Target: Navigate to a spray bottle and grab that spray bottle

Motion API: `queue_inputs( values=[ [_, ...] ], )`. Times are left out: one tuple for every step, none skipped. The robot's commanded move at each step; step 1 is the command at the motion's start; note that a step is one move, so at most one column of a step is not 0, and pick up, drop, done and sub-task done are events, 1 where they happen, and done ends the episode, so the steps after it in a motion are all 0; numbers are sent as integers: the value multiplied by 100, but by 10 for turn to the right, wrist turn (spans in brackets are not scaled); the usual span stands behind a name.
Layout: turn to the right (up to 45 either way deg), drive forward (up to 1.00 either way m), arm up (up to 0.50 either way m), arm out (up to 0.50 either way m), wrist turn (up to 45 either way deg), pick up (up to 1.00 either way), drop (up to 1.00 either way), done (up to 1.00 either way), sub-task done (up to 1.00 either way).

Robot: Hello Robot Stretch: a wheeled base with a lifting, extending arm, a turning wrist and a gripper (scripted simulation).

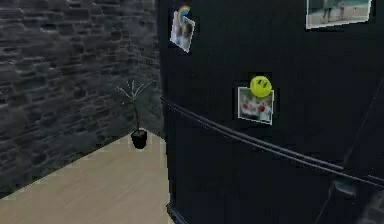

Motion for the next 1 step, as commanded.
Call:
queue_inputs(
  values=[
    [450, 0, 0, 0, 0, 0, 0, 0, 0]
  ],
)
